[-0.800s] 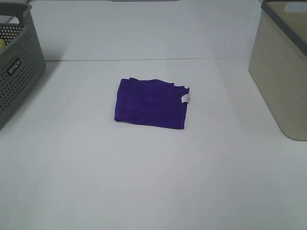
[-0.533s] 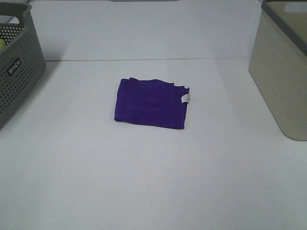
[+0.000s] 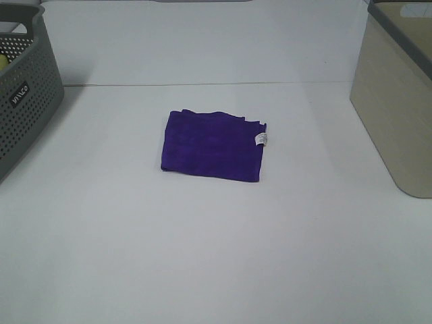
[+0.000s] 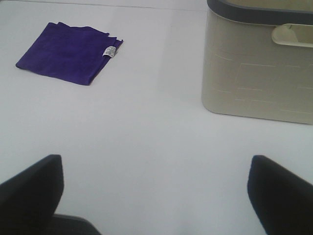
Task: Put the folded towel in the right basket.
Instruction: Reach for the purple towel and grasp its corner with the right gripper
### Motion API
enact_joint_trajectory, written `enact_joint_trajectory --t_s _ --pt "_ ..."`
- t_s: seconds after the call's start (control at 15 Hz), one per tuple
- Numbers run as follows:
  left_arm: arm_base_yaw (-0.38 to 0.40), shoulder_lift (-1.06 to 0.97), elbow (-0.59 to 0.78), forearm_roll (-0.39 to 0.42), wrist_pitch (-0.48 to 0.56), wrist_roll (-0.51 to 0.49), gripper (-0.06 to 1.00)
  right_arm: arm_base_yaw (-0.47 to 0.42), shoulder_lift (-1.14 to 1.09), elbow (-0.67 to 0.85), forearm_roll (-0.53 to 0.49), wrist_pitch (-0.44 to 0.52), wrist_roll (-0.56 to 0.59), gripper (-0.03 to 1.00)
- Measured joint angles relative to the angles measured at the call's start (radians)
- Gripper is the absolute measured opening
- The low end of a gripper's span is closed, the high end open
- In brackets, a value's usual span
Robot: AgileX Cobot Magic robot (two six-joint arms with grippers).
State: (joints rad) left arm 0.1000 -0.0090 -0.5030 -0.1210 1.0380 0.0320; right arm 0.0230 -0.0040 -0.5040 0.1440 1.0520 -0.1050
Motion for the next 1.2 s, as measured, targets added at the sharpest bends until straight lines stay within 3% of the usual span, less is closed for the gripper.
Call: enact_joint_trajectory --t_s 1.2 --pt "0.0 0.0 0.0 0.0 0.0 0.0 0.99 0.0 0.0 0.0 0.0 0.0 0.0 0.98"
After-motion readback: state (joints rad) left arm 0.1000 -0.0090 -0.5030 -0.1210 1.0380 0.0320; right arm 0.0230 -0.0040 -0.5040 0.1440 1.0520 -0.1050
